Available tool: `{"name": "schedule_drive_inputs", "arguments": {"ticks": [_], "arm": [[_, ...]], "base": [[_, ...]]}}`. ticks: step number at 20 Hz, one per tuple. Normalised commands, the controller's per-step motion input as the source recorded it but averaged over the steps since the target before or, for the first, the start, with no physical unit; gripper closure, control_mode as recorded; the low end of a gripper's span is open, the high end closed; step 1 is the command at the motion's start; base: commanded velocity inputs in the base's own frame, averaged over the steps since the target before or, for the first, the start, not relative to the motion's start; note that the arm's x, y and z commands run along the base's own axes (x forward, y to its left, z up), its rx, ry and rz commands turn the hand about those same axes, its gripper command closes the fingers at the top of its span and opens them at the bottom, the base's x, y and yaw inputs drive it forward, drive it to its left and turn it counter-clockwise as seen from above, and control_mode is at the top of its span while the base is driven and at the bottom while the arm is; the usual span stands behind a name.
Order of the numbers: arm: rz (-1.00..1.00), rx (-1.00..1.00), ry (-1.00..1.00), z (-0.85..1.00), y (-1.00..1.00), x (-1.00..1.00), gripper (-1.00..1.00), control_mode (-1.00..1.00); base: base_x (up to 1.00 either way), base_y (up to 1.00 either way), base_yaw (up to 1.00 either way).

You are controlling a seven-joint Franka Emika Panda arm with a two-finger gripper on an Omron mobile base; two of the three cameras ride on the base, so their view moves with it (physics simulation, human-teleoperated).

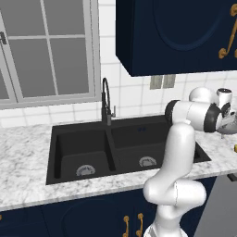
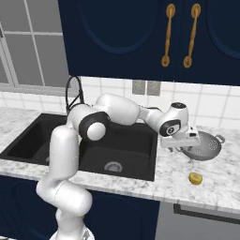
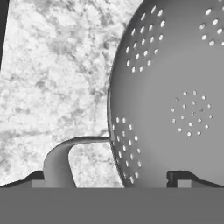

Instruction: Put the colander in the sink, put the kiwi in the colander, and turn on the sink faucet and pour water over the colander.

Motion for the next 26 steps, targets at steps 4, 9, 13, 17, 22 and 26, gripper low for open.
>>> {"name": "schedule_drive_inputs", "arguments": {"ticks": [4,9,13,17,22,26], "arm": [[0.0,0.0,-0.03,-0.24,0.0,0.06,1.0,-1.0],[0.0,0.0,-0.12,-0.03,0.0,-0.01,1.0,-1.0],[0.0,0.0,-0.19,0.08,0.3,-0.24,1.0,-1.0],[0.0,0.0,-0.06,0.2,0.76,-0.26,1.0,-1.0],[0.0,-0.05,0.02,0.2,0.99,-0.1,1.0,-1.0],[0.0,-0.09,0.01,0.14,1.0,-0.15,1.0,-1.0]], "base": [[0.0,0.0,0.0],[0.0,0.0,0.0],[0.0,0.0,0.0],[0.0,0.0,0.0],[0.0,0.0,0.0],[0.0,0.0,0.0]]}}
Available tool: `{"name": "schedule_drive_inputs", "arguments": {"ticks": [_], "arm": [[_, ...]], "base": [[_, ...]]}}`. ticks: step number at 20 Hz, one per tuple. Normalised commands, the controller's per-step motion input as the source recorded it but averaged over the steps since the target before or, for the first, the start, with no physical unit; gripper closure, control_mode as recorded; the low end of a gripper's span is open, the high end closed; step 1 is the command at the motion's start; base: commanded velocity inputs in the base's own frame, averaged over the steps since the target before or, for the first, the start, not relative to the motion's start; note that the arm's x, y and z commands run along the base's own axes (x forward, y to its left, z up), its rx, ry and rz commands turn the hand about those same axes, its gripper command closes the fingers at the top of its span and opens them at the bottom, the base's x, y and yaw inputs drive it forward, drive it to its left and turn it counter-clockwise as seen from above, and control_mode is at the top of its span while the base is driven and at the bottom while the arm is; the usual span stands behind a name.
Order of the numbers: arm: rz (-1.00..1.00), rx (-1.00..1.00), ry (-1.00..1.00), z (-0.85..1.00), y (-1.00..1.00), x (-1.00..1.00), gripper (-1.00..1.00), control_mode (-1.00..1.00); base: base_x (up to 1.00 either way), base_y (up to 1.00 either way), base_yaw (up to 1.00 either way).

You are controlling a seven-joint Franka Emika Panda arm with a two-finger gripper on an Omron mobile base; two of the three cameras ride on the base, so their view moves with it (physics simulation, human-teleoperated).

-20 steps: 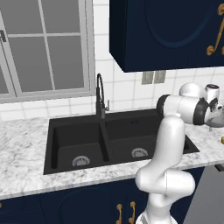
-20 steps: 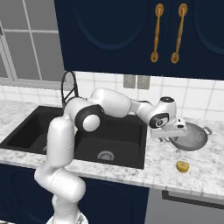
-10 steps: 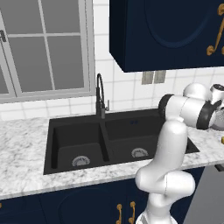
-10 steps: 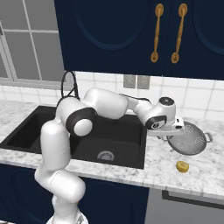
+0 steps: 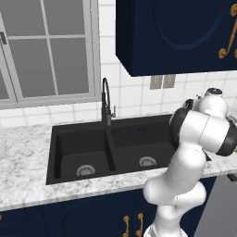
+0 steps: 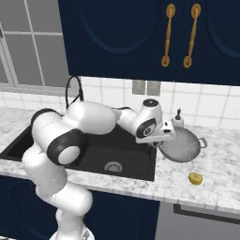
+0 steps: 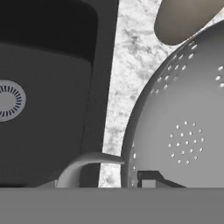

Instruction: Put the colander in the sink, put the kiwi in the colander, and turn on the sink faucet and pour water over the colander.

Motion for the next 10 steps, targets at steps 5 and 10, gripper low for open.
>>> {"name": "schedule_drive_inputs", "arguments": {"ticks": [5,10], "arm": [[0.0,-0.05,0.03,0.13,1.0,-0.1,1.0,-1.0],[0.0,-0.04,0.01,0.04,1.0,-0.12,1.0,-1.0]], "base": [[0.0,0.0,0.0],[0.0,0.0,0.0]]}}
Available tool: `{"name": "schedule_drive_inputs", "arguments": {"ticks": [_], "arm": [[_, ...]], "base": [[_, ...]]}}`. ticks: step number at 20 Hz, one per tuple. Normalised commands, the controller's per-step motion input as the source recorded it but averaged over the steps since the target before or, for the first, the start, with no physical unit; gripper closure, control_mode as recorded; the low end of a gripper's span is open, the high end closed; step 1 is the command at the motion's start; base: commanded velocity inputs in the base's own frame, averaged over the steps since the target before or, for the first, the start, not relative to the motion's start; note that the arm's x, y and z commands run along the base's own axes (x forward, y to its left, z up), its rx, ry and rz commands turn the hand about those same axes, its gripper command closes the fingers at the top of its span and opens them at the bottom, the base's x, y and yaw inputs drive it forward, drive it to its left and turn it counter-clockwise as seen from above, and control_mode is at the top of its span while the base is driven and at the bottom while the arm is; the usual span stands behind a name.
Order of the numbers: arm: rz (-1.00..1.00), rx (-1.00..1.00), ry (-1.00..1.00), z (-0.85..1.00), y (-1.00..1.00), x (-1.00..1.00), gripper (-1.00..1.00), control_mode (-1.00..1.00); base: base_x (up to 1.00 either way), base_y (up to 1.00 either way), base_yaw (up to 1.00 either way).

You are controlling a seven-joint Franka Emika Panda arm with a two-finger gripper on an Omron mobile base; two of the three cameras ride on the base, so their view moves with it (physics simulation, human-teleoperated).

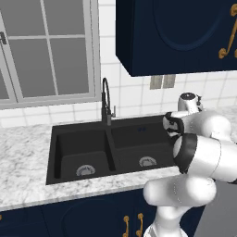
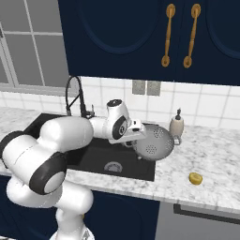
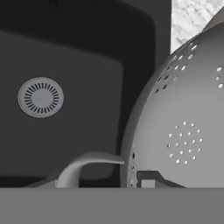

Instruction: Put the colander in the sink, put the kiwi in the colander, and turn on the sink faucet and pour water over the colander.

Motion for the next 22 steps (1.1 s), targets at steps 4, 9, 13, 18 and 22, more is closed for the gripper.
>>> {"name": "schedule_drive_inputs", "arguments": {"ticks": [4,9,13,18,22], "arm": [[0.0,-0.03,0.0,0.0,1.0,-0.08,1.0,-1.0],[0.0,-0.03,0.0,0.0,1.0,-0.02,1.0,-1.0],[0.0,-0.02,0.01,0.0,1.0,0.0,1.0,-1.0],[0.0,-0.02,0.0,0.01,1.0,-0.07,1.0,-1.0],[0.0,-0.01,0.0,0.06,1.0,-0.01,1.0,-1.0]], "base": [[0.0,0.0,0.0],[0.0,0.0,0.0],[0.0,0.0,0.0],[0.0,0.0,0.0],[0.0,0.0,0.0]]}}
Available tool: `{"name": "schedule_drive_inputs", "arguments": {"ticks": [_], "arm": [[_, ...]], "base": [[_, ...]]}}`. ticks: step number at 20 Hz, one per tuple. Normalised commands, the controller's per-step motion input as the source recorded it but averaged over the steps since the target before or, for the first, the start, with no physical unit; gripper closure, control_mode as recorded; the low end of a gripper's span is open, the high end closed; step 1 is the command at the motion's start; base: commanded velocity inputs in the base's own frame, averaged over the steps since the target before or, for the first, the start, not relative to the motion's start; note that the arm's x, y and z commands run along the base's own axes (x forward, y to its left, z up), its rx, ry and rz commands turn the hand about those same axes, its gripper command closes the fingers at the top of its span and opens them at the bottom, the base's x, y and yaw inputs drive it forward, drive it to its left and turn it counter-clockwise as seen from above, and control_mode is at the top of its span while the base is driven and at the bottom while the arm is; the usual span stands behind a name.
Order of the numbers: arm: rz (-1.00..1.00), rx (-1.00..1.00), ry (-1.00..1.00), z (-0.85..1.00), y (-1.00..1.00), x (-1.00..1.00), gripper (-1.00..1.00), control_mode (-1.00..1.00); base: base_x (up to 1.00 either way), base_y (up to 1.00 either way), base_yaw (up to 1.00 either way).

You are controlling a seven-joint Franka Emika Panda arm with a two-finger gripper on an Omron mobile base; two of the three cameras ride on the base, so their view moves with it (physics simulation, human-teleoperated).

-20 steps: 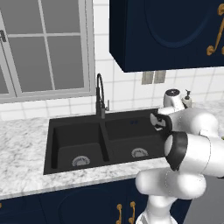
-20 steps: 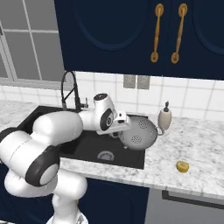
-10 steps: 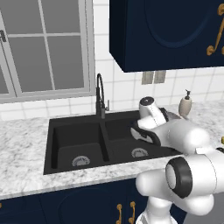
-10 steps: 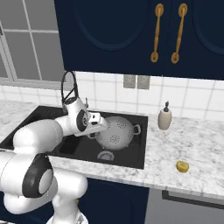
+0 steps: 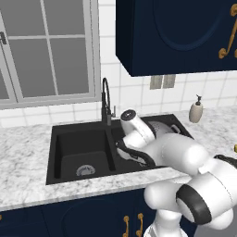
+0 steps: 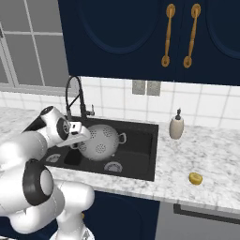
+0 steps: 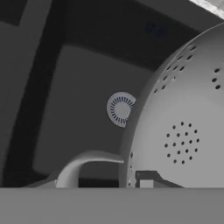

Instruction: Put the colander in the sink, put the kiwi in the colander, and turn on the sink faucet and pour water over the colander.

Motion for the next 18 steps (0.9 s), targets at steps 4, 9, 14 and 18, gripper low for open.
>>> {"name": "schedule_drive_inputs", "arguments": {"ticks": [4,9,14,18], "arm": [[0.0,0.0,0.0,0.09,1.0,0.0,1.0,-1.0],[0.0,0.0,0.0,0.11,1.0,-0.07,1.0,-1.0],[0.0,0.0,0.0,0.18,0.95,-0.14,1.0,-1.0],[0.0,-0.01,0.0,0.21,0.87,-0.12,1.0,-1.0]], "base": [[0.0,0.0,0.0],[0.0,0.0,0.0],[0.0,0.0,0.0],[0.0,0.0,0.0]]}}
